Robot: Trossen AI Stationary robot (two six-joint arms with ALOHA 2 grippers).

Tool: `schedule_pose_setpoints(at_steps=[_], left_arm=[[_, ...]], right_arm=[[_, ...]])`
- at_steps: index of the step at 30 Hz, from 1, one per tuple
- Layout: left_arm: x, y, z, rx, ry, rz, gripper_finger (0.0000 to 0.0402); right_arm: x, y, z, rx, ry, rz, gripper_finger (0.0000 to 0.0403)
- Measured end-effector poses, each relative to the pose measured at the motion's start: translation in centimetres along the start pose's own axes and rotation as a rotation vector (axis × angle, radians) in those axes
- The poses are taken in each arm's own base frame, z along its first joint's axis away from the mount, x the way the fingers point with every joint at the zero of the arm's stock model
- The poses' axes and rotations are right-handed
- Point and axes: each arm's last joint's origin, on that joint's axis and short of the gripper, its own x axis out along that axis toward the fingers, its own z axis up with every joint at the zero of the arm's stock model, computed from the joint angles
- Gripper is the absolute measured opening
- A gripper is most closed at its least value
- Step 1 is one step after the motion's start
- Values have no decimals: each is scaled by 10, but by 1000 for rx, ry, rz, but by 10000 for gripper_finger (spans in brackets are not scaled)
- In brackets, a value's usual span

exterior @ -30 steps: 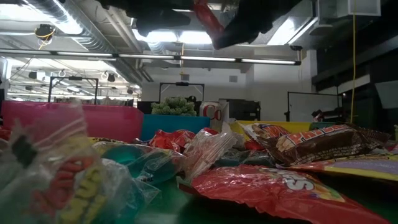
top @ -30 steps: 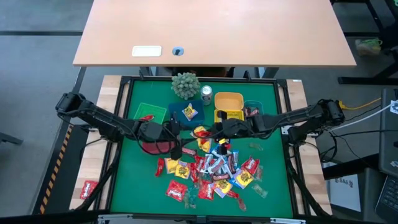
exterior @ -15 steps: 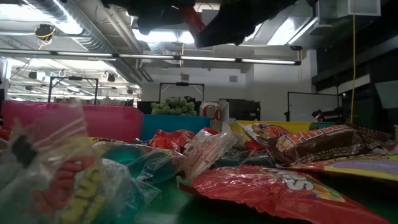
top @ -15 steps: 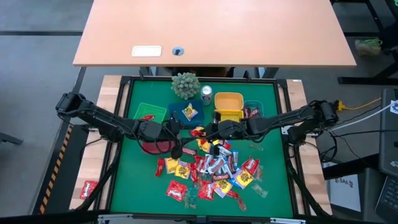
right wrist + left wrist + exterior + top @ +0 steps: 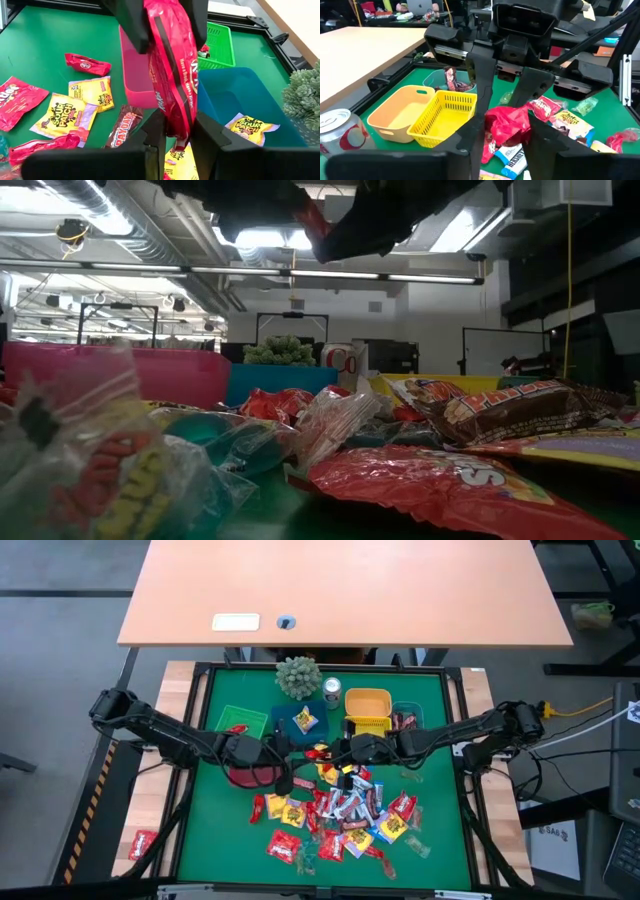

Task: Sort candy
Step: Put the red chocolate bar into the green bin

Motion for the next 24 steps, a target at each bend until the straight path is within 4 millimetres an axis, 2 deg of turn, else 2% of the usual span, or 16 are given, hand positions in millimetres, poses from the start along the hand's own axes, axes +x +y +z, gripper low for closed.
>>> schedule_pose_setpoints(at_steps=[9, 12, 18, 24], left_arm=[[0, 0, 0, 1, 2, 1, 31], [0, 0, 0, 1, 1, 3, 20], [0, 1, 0, 2, 0, 20, 21], [-11, 7, 12, -20, -45, 30, 21]], right_arm=[[0, 0, 0, -1, 3, 0, 67], [0, 0, 0, -1, 4, 0, 71], [-6, -2, 8, -51, -6, -3, 133], [-25, -8, 34, -92, 163, -10, 192]])
